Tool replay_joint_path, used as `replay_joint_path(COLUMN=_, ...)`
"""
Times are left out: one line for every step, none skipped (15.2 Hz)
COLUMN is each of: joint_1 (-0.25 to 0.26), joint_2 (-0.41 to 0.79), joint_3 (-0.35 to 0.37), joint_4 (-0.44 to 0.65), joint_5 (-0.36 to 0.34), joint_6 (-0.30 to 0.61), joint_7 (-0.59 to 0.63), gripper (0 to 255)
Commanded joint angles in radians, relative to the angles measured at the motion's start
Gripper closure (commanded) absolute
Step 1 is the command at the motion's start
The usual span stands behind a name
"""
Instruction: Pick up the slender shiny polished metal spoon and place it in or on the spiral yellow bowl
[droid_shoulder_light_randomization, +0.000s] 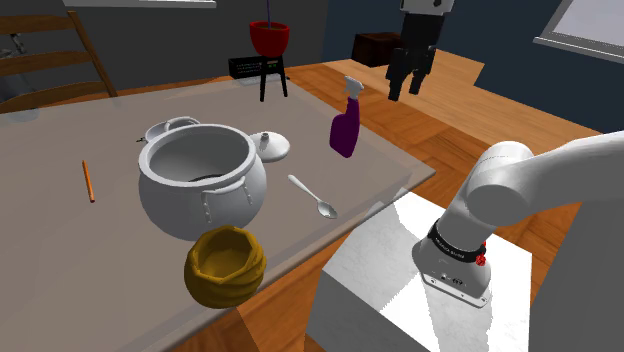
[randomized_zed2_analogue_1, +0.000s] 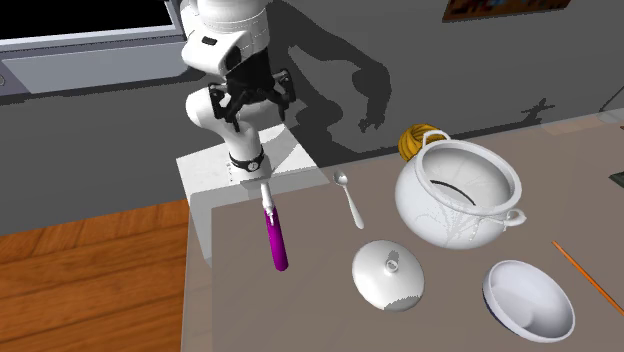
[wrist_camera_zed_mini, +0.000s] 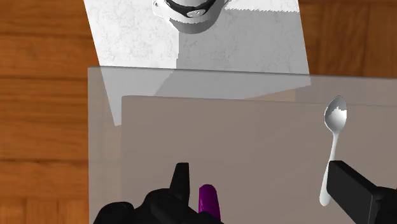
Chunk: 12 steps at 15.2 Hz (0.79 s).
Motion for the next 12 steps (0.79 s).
replay_joint_path(joint_1=0.0, joint_2=0.0, joint_3=0.0, joint_4=0.0, joint_5=0.0, joint_6=0.0, joint_7=0.0, gripper=0)
replay_joint_path(joint_1=0.004, joint_2=0.007, joint_3=0.01, joint_4=-0.022, joint_5=0.014, joint_6=0.03, joint_7=0.013, gripper=0)
replay_joint_path(joint_1=0.008, joint_2=0.016, joint_3=0.021, joint_4=-0.043, joint_5=0.028, joint_6=0.06, joint_7=0.025, gripper=0)
replay_joint_path(joint_1=0.013, joint_2=0.027, joint_3=0.032, joint_4=-0.063, joint_5=0.042, joint_6=0.091, joint_7=0.037, gripper=0)
replay_joint_path(joint_1=0.018, joint_2=0.038, joint_3=0.043, joint_4=-0.081, joint_5=0.056, joint_6=0.123, joint_7=0.048, gripper=0)
replay_joint_path(joint_1=0.023, joint_2=0.052, joint_3=0.054, joint_4=-0.098, joint_5=0.07, joint_6=0.154, joint_7=0.06, gripper=0)
replay_joint_path(joint_1=0.029, joint_2=0.067, joint_3=0.065, joint_4=-0.114, joint_5=0.085, joint_6=0.187, joint_7=0.07, gripper=0)
replay_joint_path(joint_1=0.034, joint_2=0.083, joint_3=0.076, joint_4=-0.129, joint_5=0.099, joint_6=0.219, joint_7=0.081, gripper=0)
replay_joint_path(joint_1=0.04, joint_2=0.101, joint_3=0.088, joint_4=-0.143, joint_5=0.113, joint_6=0.252, joint_7=0.091, gripper=0)
replay_joint_path(joint_1=0.046, joint_2=0.121, joint_3=0.099, joint_4=-0.155, joint_5=0.127, joint_6=0.286, joint_7=0.101, gripper=0)
replay_joint_path(joint_1=0.052, joint_2=0.142, joint_3=0.111, joint_4=-0.165, joint_5=0.141, joint_6=0.32, joint_7=0.111, gripper=0)
replay_joint_path(joint_1=0.058, joint_2=0.165, joint_3=0.122, joint_4=-0.174, joint_5=0.154, joint_6=0.354, joint_7=0.12, gripper=0)
